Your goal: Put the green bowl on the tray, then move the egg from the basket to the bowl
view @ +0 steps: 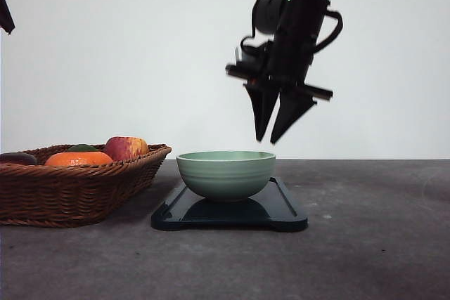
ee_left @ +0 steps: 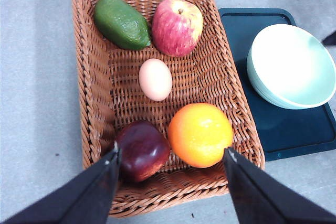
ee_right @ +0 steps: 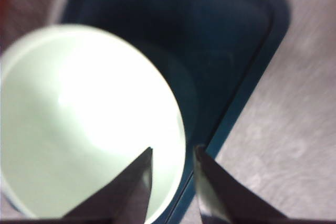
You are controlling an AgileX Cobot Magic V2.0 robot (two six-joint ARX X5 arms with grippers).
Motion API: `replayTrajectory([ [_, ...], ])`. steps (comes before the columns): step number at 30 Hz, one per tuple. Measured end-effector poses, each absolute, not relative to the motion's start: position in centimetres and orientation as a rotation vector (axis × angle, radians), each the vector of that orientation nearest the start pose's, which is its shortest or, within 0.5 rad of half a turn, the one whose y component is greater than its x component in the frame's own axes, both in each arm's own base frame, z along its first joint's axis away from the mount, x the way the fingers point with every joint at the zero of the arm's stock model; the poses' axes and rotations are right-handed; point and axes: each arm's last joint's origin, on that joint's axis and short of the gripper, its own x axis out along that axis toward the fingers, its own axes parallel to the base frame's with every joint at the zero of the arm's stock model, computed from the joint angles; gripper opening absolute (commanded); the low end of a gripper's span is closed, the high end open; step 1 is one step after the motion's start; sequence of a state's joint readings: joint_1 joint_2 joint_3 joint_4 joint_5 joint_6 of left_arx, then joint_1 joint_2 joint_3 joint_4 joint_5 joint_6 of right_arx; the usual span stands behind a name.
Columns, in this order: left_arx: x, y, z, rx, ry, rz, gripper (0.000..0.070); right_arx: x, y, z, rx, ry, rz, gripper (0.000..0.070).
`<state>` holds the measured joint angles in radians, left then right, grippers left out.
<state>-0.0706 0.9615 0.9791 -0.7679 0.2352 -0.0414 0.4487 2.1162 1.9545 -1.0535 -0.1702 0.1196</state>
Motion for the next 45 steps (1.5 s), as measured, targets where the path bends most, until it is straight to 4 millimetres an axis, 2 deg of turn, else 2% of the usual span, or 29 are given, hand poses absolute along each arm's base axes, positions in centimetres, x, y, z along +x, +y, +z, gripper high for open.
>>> replayTrajectory([
  [7, 18.2, -2.0, 31.9, -0.101, 0.757, -0.276, 0.0390, 36.6, 18.7, 32.7, -0.045, 1.006, 0.506, 0.0150],
  [10, 18.2, -2.0, 31.9, -0.101, 0.757, -0.275, 0.0390, 34.9, 18.3, 33.9, -0.034, 0.920, 0.528, 0.0150],
  [13, 18.2, -2.0, 31.9, -0.101, 0.757, -0.276, 0.0390, 33.6, 17.9, 33.4, -0.028, 0.872, 0.541, 0.0149],
  [18, 18.2, -2.0, 31.9, -0.106, 0.760, -0.274, 0.0390, 31.0, 16.5, 31.1, -0.016, 0.806, 0.551, 0.0149],
  [22, 18.1, -2.1, 31.9, -0.120, 0.766, -0.276, 0.0390, 27.8, 14.9, 29.9, -0.009, 0.747, 0.561, 0.0149],
  [31, 17.7, -2.9, 31.5, -0.121, 0.825, -0.312, 0.0390, 21.3, 11.5, 25.1, -0.021, 0.737, 0.569, 0.0149],
  [38, 18.2, -3.4, 30.9, -0.126, 0.879, -0.323, 0.0390, 17.1, 9.3, 24.5, -0.008, 0.661, 0.578, 0.0149],
  [42, 19.2, -3.8, 30.5, -0.123, 0.937, -0.328, 0.0391, 15.8, 8.7, 25.3, 0.000, 0.613, 0.584, 0.0149],
  [45, 20.6, -4.1, 30.6, -0.124, 1.004, -0.321, 0.0391, 15.2, 8.4, 26.0, 0.008, 0.566, 0.589, 0.0149],
])
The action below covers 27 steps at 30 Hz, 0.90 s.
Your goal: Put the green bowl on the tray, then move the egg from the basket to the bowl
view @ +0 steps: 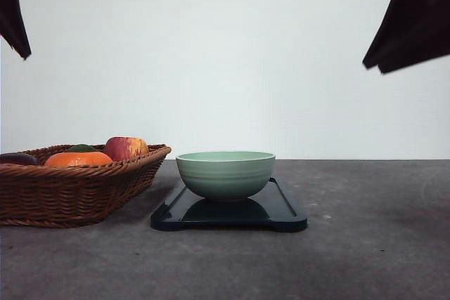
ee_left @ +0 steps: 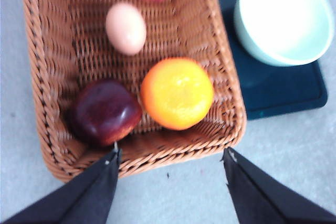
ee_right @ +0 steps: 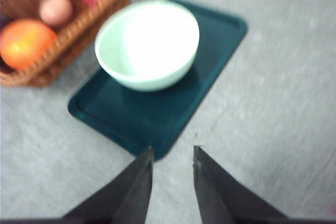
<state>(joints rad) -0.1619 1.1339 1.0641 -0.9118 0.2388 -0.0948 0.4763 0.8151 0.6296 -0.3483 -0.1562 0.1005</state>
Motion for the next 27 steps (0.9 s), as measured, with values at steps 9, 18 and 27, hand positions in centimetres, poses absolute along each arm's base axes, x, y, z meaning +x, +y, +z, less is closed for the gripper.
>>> replayTrajectory([
  [9, 27.4, -5.3, 31.0, -0.118, 1.081, -0.309, 0.0393, 14.9, 8.2, 26.5, 0.015, 0.529, 0.593, 0.0149],
  [18, 33.3, -6.2, 28.5, -0.095, 1.152, -0.264, 0.0470, 14.9, 8.2, 26.5, 0.015, 0.529, 0.593, 0.0149],
  [27, 36.0, -6.9, 25.7, -0.061, 1.136, -0.242, 0.0470, 14.9, 8.2, 26.5, 0.015, 0.529, 0.593, 0.0149],
])
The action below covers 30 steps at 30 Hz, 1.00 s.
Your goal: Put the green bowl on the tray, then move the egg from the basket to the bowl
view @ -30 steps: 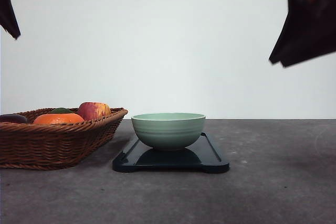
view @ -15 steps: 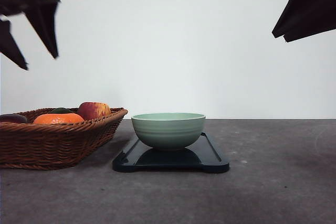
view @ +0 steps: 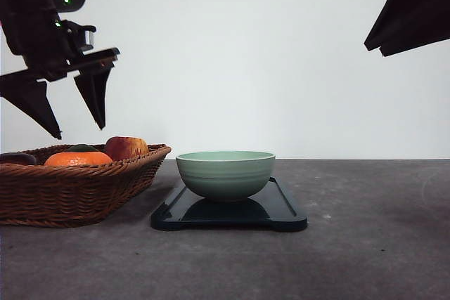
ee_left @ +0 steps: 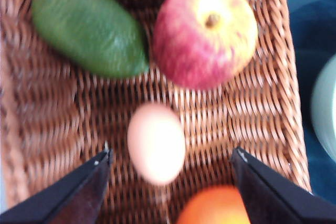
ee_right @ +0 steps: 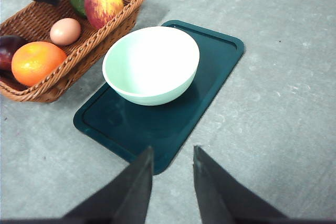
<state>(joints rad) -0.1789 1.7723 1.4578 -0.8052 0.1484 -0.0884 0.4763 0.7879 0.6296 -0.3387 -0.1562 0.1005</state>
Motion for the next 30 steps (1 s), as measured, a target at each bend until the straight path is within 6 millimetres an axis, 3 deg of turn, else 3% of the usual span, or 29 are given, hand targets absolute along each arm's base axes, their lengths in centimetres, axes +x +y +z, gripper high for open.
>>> replayTrajectory([
  [15, 37.5, -8.7, 21.7, 0.064, 1.203, -0.174, 0.0468, 14.9, 8.2, 26.5, 0.015, 0.529, 0.593, 0.0149],
  [30, 37.9, -8.8, 20.3, 0.082, 1.240, -0.150, 0.0467, 14.9, 8.1, 26.5, 0.008, 0.525, 0.566, 0.0149],
])
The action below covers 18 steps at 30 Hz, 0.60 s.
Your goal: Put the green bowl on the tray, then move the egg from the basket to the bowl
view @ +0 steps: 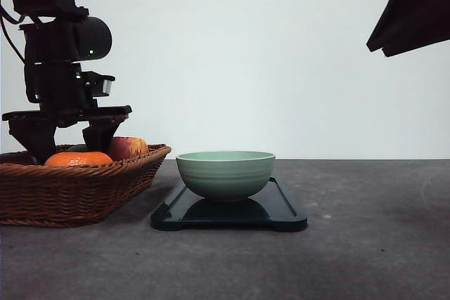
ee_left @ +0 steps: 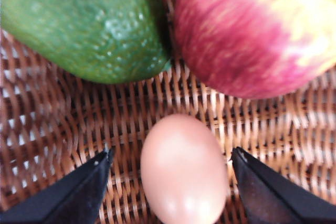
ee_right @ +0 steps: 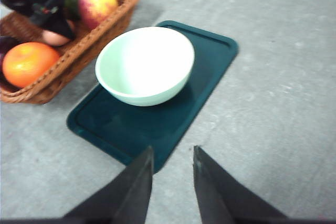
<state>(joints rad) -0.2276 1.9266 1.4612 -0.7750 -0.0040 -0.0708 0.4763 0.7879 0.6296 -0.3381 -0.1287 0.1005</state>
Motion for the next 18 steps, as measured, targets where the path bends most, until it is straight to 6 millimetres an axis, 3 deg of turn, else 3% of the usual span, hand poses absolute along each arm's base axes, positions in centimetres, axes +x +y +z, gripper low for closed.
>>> replayTrajectory([
  [6, 37.95, -8.78, 20.22, 0.082, 1.241, -0.150, 0.0457, 15.01, 8.16, 26.68, 0.011, 0.508, 0.567, 0.0149],
  [11, 37.95, -8.79, 20.22, 0.082, 1.241, -0.151, 0.0298, 15.04, 8.18, 26.76, 0.013, 0.499, 0.568, 0.0149],
  [18, 37.91, -8.89, 20.21, 0.085, 1.243, -0.153, 0.0272, 15.06, 8.18, 26.78, 0.013, 0.496, 0.568, 0.0149],
])
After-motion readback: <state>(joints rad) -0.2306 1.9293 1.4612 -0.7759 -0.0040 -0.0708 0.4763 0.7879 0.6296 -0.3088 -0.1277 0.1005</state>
